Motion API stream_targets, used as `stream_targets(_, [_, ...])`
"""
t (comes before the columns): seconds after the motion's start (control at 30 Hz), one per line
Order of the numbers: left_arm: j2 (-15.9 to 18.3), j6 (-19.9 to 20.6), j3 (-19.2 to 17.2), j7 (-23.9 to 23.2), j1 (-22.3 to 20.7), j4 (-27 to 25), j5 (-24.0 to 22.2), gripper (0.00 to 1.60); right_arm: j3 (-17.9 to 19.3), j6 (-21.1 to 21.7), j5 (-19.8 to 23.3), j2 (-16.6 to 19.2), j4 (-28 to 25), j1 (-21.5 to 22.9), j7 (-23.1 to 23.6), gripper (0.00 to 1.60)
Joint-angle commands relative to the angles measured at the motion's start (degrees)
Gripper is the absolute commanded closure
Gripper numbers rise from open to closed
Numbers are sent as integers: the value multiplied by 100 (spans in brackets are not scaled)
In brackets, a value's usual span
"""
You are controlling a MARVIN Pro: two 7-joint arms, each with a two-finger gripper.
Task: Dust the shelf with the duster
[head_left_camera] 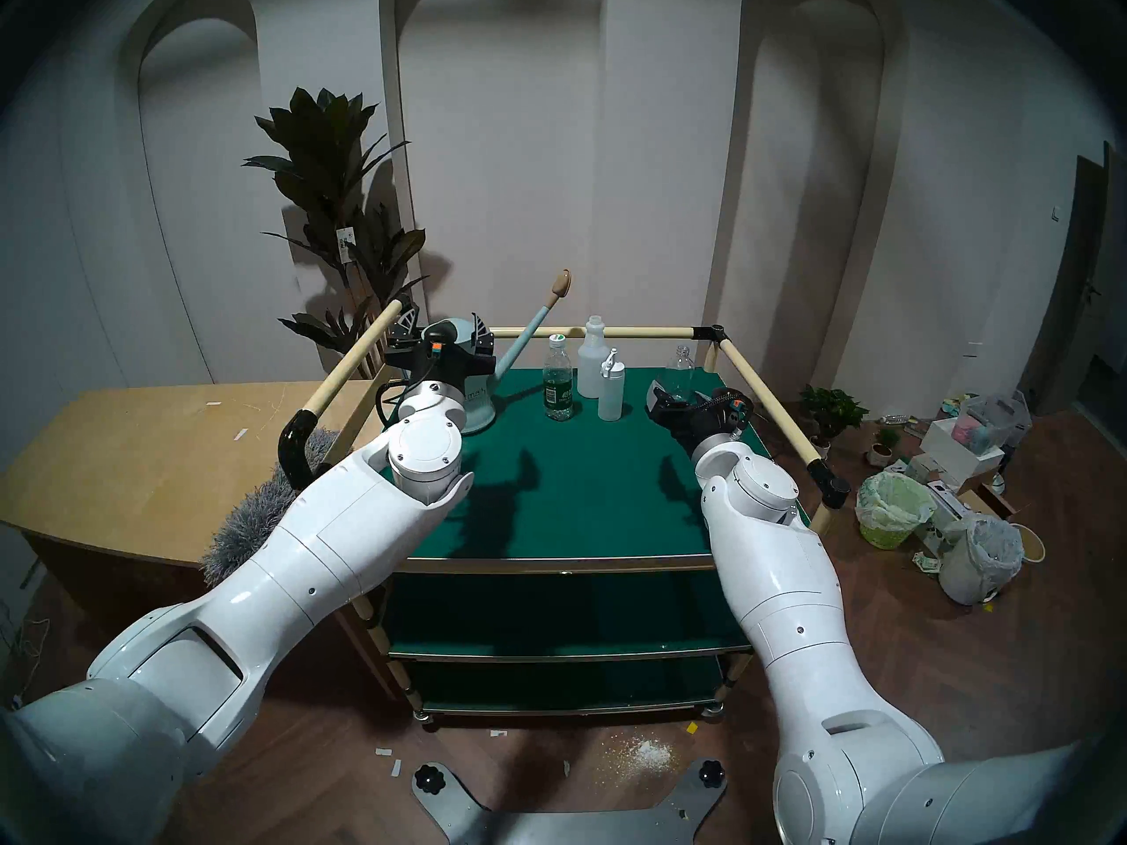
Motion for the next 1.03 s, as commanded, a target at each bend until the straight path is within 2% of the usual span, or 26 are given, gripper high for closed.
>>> stream_targets(0.0, [269, 100, -245, -448, 362, -662, -794, 0, -79, -266, -89, -26, 8, 253, 15, 0])
stream_targets(0.13, [449, 401, -291, -579, 529, -873, -1196, 0, -160, -408, -153, -86, 33, 226, -41, 0])
stream_targets(0.3, [493, 606, -262, -389, 528, -850, -1152, 0, -265, -704, -376, -159, -19, 136, -237, 0])
stream_targets(1.0, [532, 690, -241, -343, 520, -903, -1210, 0, -334, -821, -395, -137, 25, 146, -346, 0])
